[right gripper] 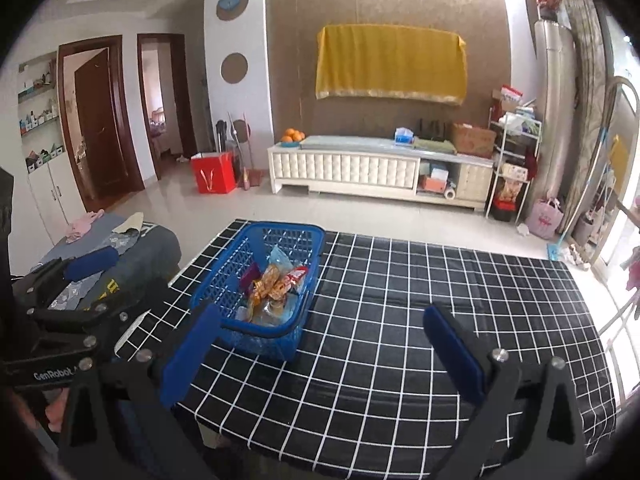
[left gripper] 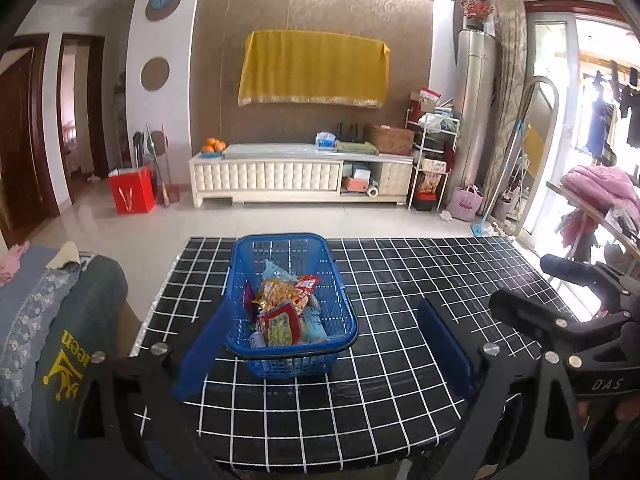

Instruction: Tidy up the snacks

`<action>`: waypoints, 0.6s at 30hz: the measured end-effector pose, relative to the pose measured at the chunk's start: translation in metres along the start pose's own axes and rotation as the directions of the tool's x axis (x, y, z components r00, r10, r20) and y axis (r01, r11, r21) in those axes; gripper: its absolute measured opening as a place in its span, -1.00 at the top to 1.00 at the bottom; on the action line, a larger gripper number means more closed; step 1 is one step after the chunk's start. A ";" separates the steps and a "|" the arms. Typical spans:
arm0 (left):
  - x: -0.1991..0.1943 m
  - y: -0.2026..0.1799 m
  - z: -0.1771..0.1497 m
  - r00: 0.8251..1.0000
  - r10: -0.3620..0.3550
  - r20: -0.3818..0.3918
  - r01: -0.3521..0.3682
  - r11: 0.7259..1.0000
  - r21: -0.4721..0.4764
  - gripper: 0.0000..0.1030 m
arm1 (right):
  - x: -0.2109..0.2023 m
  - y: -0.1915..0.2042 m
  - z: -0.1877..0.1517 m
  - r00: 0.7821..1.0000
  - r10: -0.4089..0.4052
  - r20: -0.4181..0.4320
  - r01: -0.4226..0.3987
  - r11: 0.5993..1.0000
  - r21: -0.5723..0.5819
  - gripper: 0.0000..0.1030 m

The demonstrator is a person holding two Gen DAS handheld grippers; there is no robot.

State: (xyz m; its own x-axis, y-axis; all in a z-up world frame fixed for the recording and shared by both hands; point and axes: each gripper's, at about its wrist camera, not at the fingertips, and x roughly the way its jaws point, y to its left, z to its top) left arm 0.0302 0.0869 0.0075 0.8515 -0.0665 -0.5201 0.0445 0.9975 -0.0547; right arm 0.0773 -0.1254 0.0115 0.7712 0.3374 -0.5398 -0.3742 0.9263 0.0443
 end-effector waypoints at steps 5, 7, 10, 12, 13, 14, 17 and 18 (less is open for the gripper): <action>-0.025 -0.013 -0.012 0.999 -0.015 0.035 0.014 1.000 0.026 -0.80 | -0.026 0.002 -0.014 0.999 -0.006 0.046 0.006 1.000 0.011 -1.00; -0.031 -0.016 -0.016 0.999 -0.016 0.041 0.015 0.999 0.029 -0.81 | -0.034 0.002 -0.020 0.998 -0.011 0.055 0.010 1.000 0.017 -1.00; -0.038 -0.019 -0.024 0.999 -0.014 0.047 0.013 0.999 0.033 -0.81 | -0.041 0.002 -0.027 0.998 -0.023 0.066 0.022 1.000 0.015 -1.00; -0.040 -0.022 -0.027 0.999 -0.017 0.043 0.016 0.999 0.034 -0.81 | -0.045 0.001 -0.032 0.997 -0.034 0.067 0.033 0.999 0.017 -1.00; -0.040 -0.023 -0.029 0.999 -0.021 0.041 0.019 0.999 0.034 -0.81 | -0.045 0.000 -0.034 0.997 -0.039 0.063 0.037 0.999 0.020 -1.00; -0.041 -0.024 -0.030 0.999 -0.025 0.041 0.023 0.999 0.033 -0.81 | -0.046 -0.001 -0.036 0.997 -0.039 0.063 0.038 0.999 0.024 -1.00; -0.044 -0.026 -0.032 0.999 -0.025 0.045 0.024 0.999 0.034 -0.81 | -0.048 -0.003 -0.038 0.997 -0.048 0.061 0.046 0.998 0.032 -1.00; -0.044 -0.026 -0.032 0.999 -0.024 0.046 0.022 0.999 0.035 -0.81 | -0.049 -0.003 -0.040 0.997 -0.048 0.062 0.047 0.998 0.032 -1.00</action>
State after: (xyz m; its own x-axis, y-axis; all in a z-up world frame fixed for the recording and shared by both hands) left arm -0.0255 0.0629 0.0049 0.8734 -0.0889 -0.4788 0.0814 0.9960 -0.0364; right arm 0.0202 -0.1511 0.0046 0.8188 0.3018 -0.4884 -0.3210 0.9460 0.0464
